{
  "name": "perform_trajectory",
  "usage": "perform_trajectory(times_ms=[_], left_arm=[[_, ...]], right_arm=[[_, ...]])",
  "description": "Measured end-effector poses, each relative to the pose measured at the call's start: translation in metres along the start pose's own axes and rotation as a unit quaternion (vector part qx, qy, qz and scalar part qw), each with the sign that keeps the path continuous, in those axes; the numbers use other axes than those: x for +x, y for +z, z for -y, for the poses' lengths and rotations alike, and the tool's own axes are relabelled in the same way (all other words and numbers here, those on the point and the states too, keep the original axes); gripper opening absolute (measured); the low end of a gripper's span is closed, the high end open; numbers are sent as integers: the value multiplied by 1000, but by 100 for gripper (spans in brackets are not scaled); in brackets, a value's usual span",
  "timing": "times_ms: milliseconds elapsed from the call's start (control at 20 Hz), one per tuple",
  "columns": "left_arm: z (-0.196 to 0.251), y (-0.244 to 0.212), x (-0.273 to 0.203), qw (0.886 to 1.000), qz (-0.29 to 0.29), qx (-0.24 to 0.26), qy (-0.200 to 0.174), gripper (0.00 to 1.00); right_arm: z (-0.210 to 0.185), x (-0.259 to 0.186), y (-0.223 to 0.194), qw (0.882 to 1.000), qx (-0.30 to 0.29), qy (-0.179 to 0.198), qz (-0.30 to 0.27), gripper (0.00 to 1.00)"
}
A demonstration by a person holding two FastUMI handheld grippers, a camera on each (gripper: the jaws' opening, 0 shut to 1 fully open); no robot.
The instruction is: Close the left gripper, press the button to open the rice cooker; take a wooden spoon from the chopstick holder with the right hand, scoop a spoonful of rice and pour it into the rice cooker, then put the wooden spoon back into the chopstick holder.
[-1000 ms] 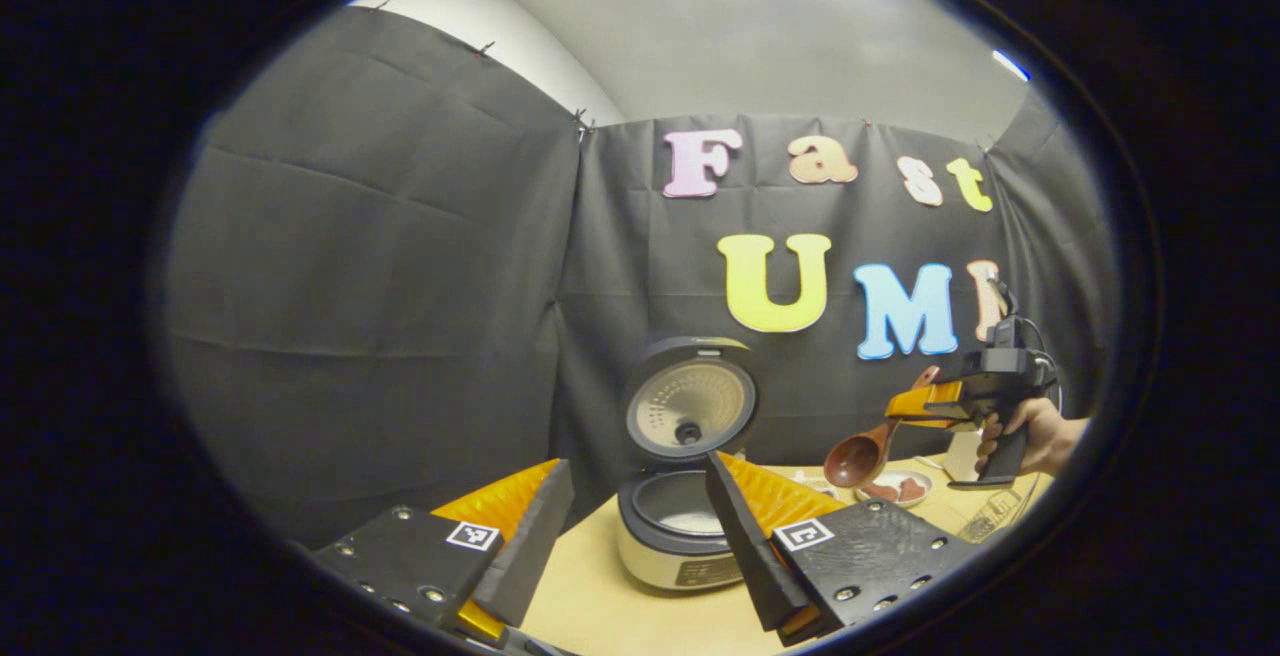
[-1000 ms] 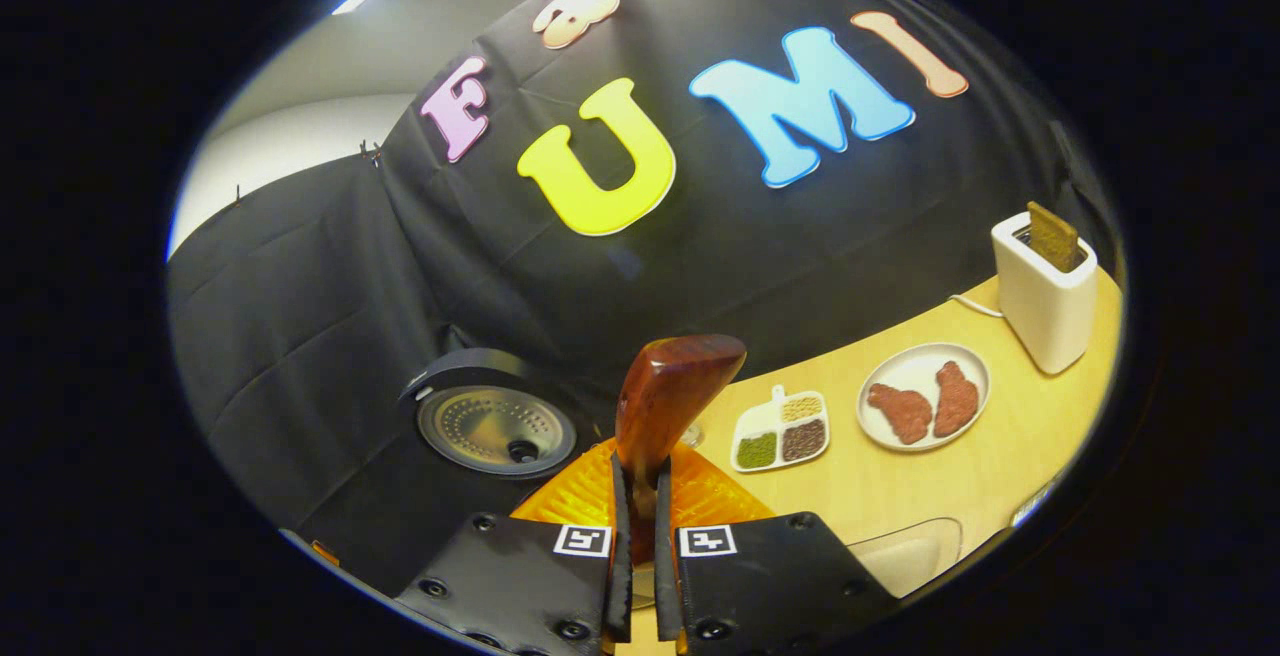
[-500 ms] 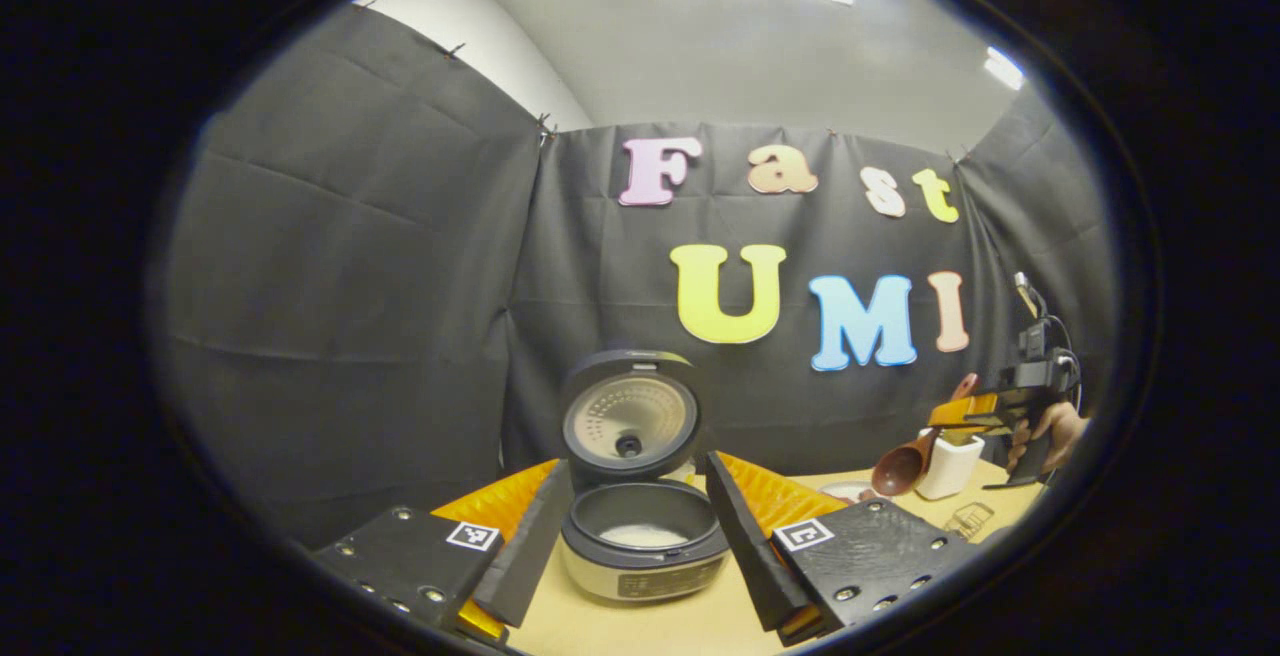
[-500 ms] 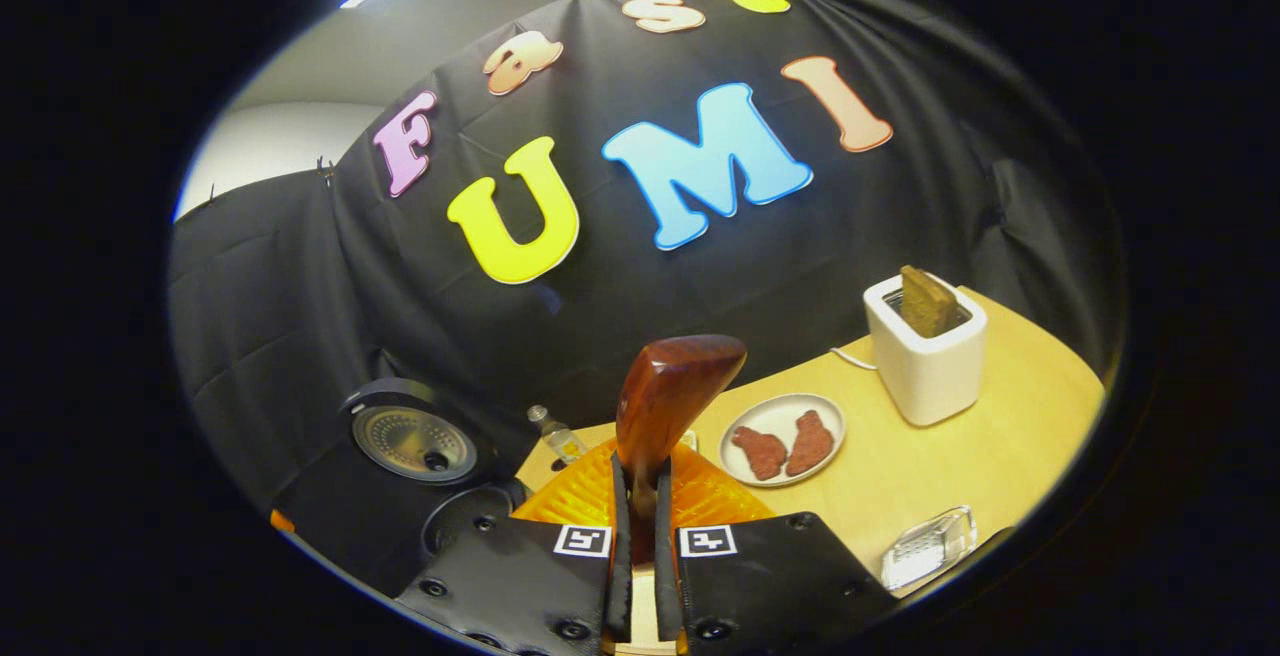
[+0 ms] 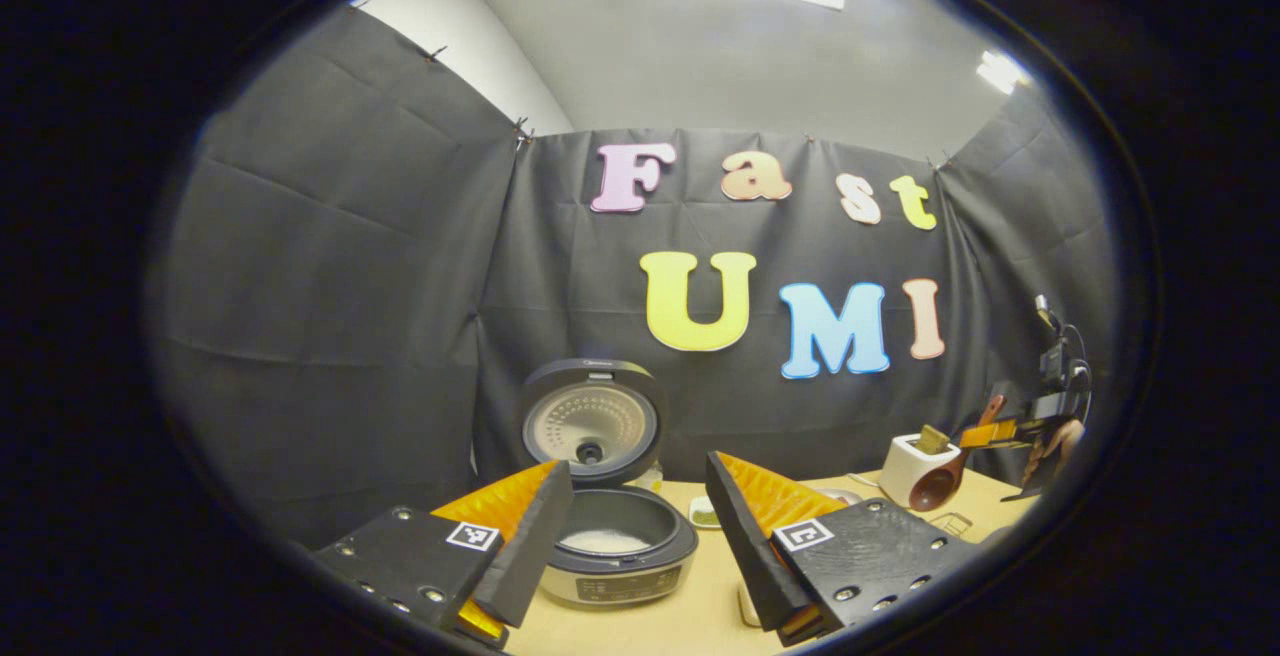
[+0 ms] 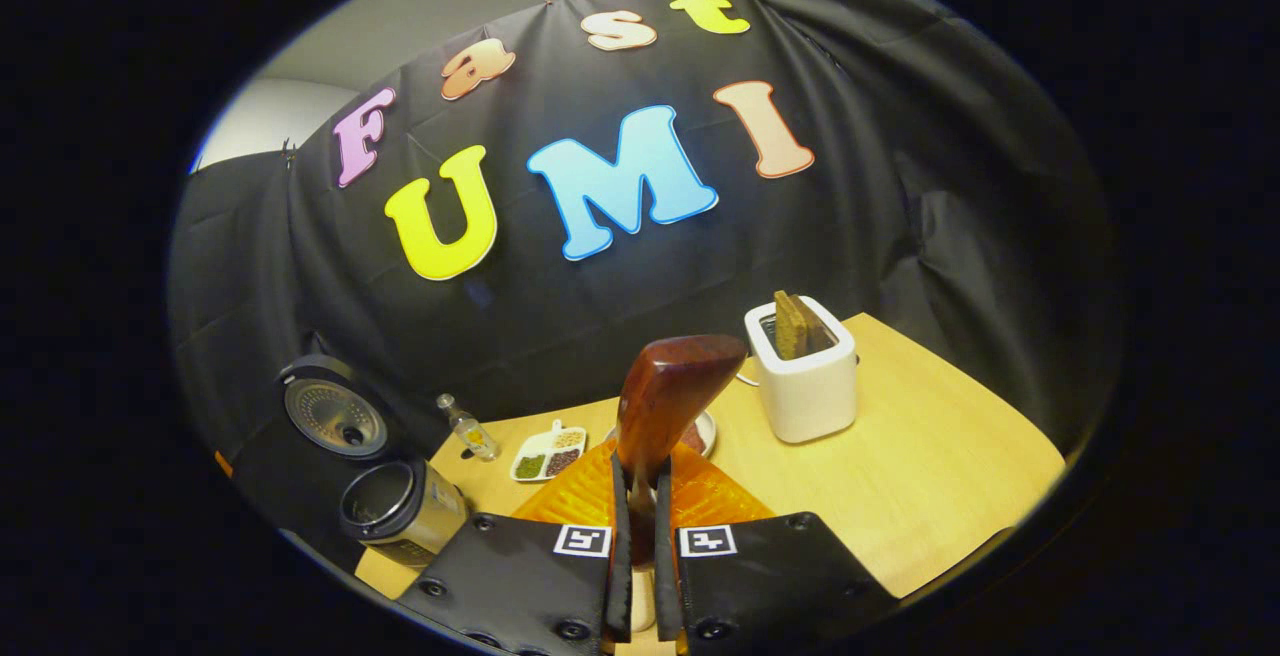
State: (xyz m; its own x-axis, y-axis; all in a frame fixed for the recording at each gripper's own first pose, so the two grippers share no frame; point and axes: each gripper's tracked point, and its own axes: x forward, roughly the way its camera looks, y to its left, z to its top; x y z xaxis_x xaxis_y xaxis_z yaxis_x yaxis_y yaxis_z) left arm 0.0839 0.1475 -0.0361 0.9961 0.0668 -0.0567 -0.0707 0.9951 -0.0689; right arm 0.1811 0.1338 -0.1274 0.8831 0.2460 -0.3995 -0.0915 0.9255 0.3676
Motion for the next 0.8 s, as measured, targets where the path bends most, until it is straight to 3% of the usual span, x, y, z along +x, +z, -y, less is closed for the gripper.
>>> perform_trajectory(times_ms=[250, 650, 800], left_arm=[[7, 1, -5, 1000, -2, 4, 2, 82], [11, 6, -14, 1000, -3, 11, 15, 82], [14, 6, -17, 1000, -5, 15, 17, 82]], right_arm=[[46, -6, -27, 999, -25, -40, -21, 11], [73, -3, -71, 997, 3, -53, -61, 11], [79, -2, -88, 995, 10, -55, -82, 16]])
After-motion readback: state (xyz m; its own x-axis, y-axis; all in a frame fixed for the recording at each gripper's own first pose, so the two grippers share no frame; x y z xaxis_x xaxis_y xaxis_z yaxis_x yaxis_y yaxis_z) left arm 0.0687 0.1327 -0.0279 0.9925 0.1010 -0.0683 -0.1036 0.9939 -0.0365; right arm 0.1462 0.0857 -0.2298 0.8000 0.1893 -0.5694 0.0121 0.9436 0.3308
